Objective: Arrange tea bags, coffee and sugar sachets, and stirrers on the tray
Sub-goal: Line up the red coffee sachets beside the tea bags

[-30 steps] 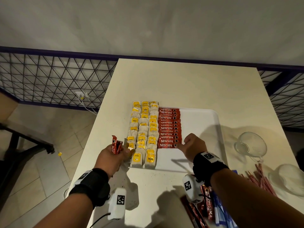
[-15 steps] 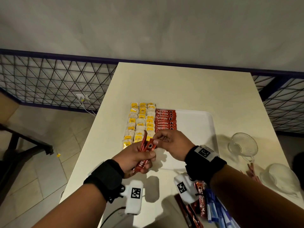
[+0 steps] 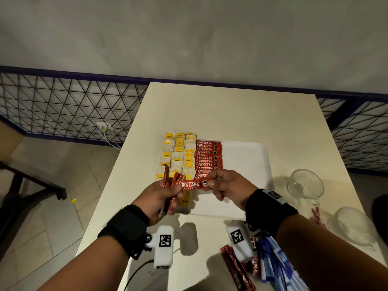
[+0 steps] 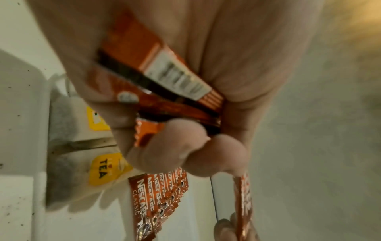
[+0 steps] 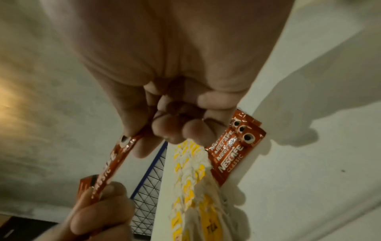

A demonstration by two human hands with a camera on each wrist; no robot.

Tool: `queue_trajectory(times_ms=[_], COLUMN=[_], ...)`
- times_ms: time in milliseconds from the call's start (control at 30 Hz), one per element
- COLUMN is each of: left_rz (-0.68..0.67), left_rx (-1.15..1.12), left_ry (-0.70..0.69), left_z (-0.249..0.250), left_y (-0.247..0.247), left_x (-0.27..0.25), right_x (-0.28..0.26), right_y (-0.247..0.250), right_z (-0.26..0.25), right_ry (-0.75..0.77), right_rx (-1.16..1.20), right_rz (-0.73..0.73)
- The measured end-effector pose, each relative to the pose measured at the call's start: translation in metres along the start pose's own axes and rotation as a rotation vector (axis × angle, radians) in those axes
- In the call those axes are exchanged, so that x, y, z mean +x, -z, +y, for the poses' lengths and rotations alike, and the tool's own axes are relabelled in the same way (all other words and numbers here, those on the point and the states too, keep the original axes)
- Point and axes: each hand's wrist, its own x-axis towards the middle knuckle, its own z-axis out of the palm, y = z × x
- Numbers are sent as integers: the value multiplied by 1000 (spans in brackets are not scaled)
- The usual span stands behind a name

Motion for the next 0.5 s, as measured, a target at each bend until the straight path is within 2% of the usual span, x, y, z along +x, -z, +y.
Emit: queue_trajectory(times_ms=[67,267,367,500], left_rz=[47,361,404,419], left_rx=[17,309,335,389], left_ry=[-2,-36,-30,5], left_z=[-2,-8,-10,-14], left_y=[1,31,42,53], left_x=[4,10,7,5], right_x=[1,3,6,15], right_y=[3,34,37,31], right_z=[5,28,43,55], right_ry=[-26,-127,-182,-252], right_rx=[-11,-326,-434,-461], right_rz=[16,196,190,212])
